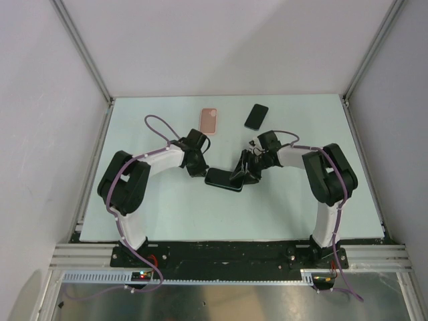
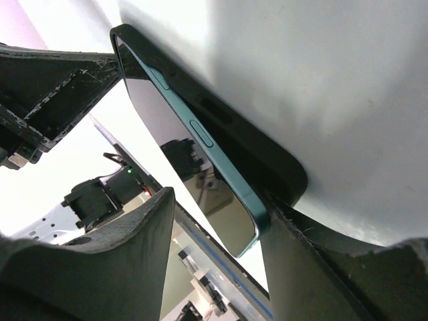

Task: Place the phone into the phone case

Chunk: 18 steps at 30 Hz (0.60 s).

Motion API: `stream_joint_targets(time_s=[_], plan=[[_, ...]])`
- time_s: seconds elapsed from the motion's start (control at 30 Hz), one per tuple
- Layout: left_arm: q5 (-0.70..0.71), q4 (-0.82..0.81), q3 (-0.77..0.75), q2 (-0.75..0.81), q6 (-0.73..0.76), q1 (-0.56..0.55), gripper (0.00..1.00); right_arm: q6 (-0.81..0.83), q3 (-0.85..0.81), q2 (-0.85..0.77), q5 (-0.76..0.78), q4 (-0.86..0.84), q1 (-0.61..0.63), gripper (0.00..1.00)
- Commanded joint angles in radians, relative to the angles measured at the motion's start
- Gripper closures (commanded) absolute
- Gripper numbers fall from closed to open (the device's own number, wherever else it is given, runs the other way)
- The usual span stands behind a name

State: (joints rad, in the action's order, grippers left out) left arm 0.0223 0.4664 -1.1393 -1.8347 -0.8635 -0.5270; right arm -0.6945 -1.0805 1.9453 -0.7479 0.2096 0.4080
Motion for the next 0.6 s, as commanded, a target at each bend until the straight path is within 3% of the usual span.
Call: stream_joint_targets(time_s=[0.0, 0.57], plan=[[-0.041, -0.038, -0.008, -0.002, 0.000, 0.000, 1.00, 0.051, -0.002, -0.051, 0.089, 0.068, -0.012, 0.43], [-0.052, -0.038, -0.013, -0.001, 0.004, 0.008, 1.00, 0.111, 0.025, -0.185, 0.295, 0.174, -0.035, 0.43]])
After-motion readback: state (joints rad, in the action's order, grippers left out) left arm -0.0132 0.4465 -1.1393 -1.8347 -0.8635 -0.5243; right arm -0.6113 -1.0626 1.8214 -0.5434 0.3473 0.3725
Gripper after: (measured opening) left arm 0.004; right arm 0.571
